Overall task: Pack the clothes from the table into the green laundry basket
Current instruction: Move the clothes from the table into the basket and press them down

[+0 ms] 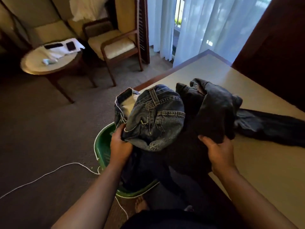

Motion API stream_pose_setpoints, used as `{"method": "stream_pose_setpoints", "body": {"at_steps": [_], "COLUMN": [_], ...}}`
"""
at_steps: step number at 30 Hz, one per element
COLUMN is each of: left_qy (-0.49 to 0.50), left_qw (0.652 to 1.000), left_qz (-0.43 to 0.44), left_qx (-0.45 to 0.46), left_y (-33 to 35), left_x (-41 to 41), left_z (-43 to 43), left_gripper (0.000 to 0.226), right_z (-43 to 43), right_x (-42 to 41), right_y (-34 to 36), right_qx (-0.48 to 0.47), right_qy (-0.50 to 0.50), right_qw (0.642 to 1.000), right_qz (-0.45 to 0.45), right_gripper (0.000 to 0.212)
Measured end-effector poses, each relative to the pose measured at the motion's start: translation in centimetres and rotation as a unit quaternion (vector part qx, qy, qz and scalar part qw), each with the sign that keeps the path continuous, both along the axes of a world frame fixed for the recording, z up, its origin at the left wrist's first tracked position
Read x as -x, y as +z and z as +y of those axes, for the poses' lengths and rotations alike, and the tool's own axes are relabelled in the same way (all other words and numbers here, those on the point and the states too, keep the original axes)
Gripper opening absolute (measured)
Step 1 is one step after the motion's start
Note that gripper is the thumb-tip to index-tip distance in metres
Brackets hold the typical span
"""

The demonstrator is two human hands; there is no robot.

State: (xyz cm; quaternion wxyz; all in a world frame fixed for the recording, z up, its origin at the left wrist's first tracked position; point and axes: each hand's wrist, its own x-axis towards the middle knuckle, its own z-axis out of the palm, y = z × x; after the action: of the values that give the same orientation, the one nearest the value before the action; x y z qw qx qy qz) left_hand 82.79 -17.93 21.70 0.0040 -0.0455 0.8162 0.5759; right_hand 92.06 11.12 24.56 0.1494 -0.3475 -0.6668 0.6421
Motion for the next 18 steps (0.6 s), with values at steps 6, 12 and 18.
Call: {"method": "stream_pose_setpoints", "body": {"at_steps": [6,12,18], "left_qy": [0.028,-0.013,-0.025], "left_qw": [0.976,0.956,0.960], "left_qz": [-0.204,-0.286,-0.274], "left_qx": [0.078,0.055,0.051], "left_y": [-6.4,-5.9,-4.8], "left_x": [1.3,1.3,0.9], "left_z": [-7.5,-9.8,-9.4], "left_gripper": [0.102,0.084,0.076], "right_z": [-5.1,-8.0,-8.6], "right_x": [4.3,5.3,5.4], "right_y": [-2.0,-3.6,-4.3], "right_qx": [-0.050,-0.061,-0.055], "right_qy": [0.050,0.046,0.052], "right_qw": [0.997,0.995,0.994], "right_qz": [-0.041,-0.066,-0.083], "right_gripper": [0.026,0.037,0.048]}}
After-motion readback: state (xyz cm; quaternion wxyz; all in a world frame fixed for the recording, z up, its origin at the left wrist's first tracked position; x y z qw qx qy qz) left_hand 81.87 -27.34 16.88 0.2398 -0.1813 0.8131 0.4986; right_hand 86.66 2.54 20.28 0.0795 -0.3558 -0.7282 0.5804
